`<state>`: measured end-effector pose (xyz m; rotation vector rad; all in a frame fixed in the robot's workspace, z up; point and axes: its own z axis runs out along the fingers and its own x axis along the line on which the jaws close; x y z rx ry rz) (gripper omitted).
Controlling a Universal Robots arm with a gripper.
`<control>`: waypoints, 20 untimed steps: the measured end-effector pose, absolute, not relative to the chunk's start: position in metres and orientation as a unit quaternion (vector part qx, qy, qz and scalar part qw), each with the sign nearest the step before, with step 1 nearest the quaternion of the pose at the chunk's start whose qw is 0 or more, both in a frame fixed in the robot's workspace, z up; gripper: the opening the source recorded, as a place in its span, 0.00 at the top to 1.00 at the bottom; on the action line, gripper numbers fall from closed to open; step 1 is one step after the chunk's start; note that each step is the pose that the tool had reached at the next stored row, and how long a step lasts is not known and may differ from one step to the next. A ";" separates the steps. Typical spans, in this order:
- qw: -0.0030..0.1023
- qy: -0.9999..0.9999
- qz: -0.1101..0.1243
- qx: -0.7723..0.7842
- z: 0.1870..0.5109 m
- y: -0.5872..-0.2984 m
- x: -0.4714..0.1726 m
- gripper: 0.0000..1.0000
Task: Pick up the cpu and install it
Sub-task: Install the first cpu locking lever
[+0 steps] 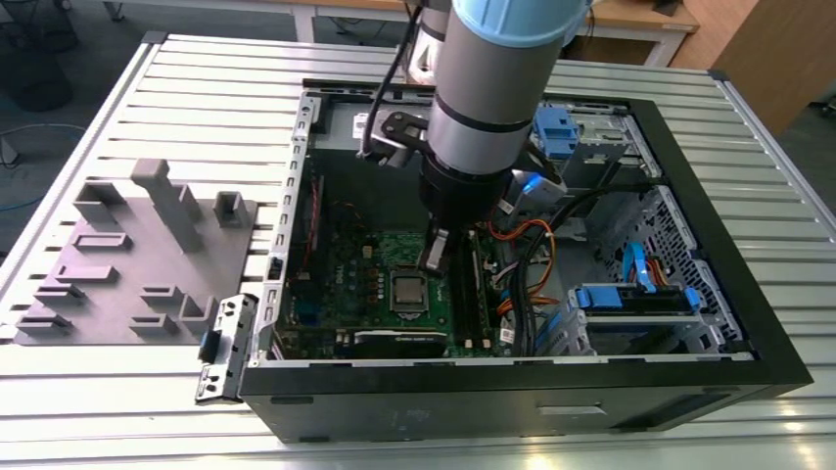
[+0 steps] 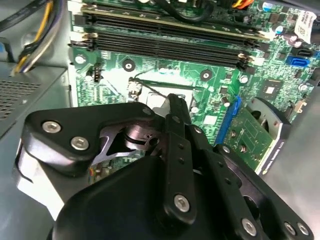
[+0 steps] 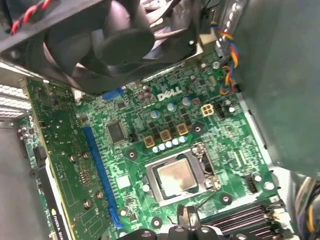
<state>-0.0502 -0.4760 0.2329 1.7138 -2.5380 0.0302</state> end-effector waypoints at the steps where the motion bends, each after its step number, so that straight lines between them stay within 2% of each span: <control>1: 0.040 -0.828 0.010 0.559 0.231 -0.476 -0.050 0.89; 20: 0.040 -0.828 0.011 0.559 0.217 -0.476 -0.052 0.89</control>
